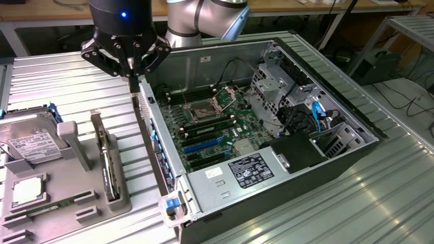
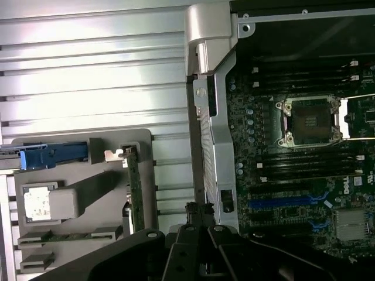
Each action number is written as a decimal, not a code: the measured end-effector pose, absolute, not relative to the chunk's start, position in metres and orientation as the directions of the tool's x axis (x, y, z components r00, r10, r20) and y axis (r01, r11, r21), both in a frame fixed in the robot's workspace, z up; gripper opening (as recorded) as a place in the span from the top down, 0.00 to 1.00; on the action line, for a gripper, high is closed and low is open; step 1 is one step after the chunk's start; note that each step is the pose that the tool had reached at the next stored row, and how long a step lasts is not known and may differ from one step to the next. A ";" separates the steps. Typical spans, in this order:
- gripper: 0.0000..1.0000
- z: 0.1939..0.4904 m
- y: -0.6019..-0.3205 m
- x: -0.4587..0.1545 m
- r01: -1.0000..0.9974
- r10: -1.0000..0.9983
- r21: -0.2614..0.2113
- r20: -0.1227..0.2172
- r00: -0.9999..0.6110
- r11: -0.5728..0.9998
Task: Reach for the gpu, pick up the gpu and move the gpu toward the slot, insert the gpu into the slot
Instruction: 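Reach for the gpu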
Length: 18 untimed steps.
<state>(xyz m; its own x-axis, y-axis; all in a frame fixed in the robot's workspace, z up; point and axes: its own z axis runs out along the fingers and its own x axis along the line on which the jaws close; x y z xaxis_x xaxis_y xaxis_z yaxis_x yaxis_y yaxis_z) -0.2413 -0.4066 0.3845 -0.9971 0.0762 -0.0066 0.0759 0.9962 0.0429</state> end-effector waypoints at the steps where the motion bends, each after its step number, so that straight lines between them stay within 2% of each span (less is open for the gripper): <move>1: 0.89 0.384 -0.407 -0.242 0.076 0.076 0.043 -0.006 -0.997 0.996; 18: 0.89 0.382 -0.410 -0.261 0.076 0.076 0.042 0.001 -0.997 0.996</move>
